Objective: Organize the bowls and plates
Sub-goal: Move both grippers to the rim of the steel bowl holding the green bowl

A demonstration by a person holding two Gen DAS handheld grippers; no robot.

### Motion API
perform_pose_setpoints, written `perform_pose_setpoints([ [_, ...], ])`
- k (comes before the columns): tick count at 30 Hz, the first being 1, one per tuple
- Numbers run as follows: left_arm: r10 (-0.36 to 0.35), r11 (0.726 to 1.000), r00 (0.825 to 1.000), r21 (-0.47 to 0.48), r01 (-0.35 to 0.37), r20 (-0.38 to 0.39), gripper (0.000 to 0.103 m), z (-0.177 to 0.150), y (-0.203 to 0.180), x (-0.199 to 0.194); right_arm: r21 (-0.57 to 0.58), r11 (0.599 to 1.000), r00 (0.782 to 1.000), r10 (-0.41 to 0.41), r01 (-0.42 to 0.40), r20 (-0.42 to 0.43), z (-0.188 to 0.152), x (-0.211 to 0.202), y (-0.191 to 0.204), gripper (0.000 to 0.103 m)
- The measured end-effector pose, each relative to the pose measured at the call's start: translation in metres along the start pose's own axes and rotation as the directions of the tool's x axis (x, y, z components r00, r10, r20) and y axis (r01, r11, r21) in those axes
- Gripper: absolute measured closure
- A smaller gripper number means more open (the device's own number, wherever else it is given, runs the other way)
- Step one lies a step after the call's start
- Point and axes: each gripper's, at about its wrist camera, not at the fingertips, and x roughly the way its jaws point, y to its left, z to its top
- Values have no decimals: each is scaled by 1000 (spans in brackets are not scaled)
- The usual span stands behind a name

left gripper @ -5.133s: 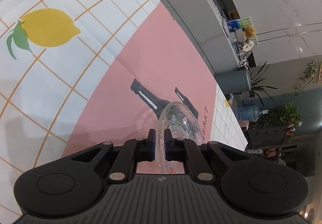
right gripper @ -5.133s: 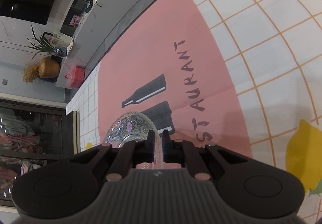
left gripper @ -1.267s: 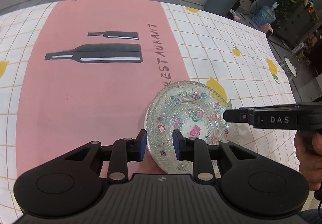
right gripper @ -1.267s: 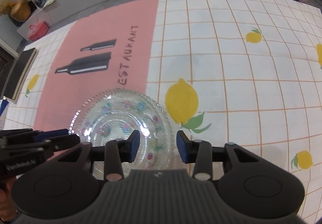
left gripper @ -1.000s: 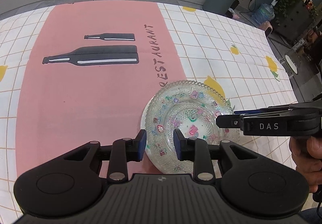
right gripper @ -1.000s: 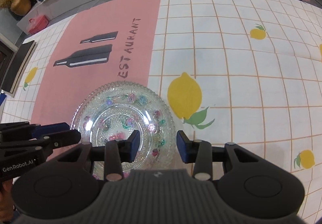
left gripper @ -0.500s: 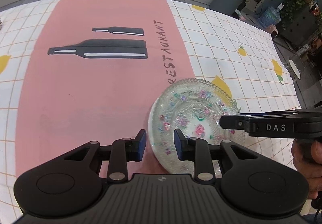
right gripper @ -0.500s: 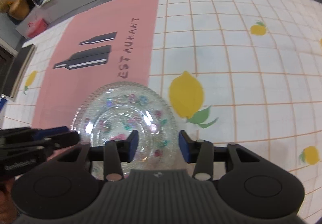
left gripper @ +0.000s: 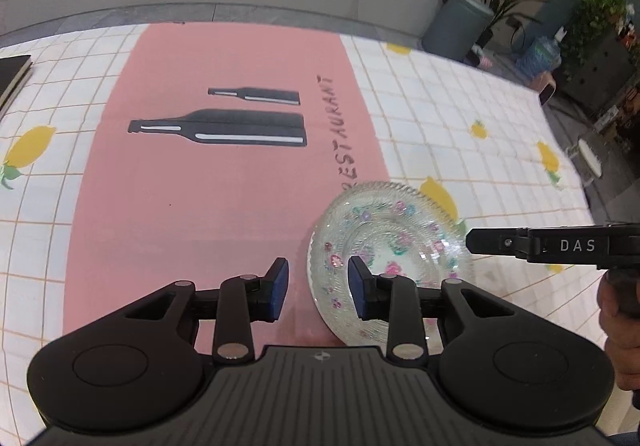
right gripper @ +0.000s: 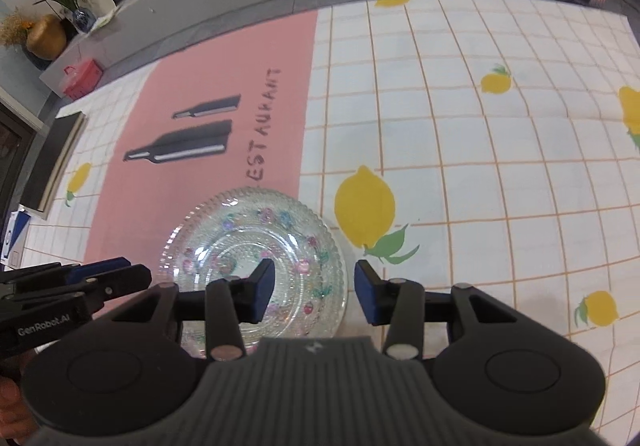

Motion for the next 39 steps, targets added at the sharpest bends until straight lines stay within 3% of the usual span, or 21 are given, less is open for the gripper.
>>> perform_pose_setpoints([
  [4,-23,1000,999,-2,24,28,66,-3,-6,-22,-7,1000,999,21,-21,24,-3,-19,9,57],
  [10,-61,998,994,29,58,90,56,-12,-20,-52,-28,999,996,42,-40,78,-12,-49,21,48],
  [17,-76,997,993,24,74,87,55,-30,-26,-61,-36,998,989,60,-55,135,-29,-77,35,43],
  [20,-67,997,992,49,62,108,47,-41,-32,-68,-29,999,984,50,-45,173,-40,-86,38,32],
  [23,-67,996,993,63,61,98,46,-52,-36,-67,-30,999,983,33,-28,182,-51,-88,39,32],
  [29,-83,991,994,110,75,72,37,-69,-42,-66,-23,999,988,27,-23,154,-79,-87,36,31],
  [39,-103,991,994,81,105,-23,37,-89,-31,-48,-30,1000,999,3,-2,34,-123,-57,35,31],
])
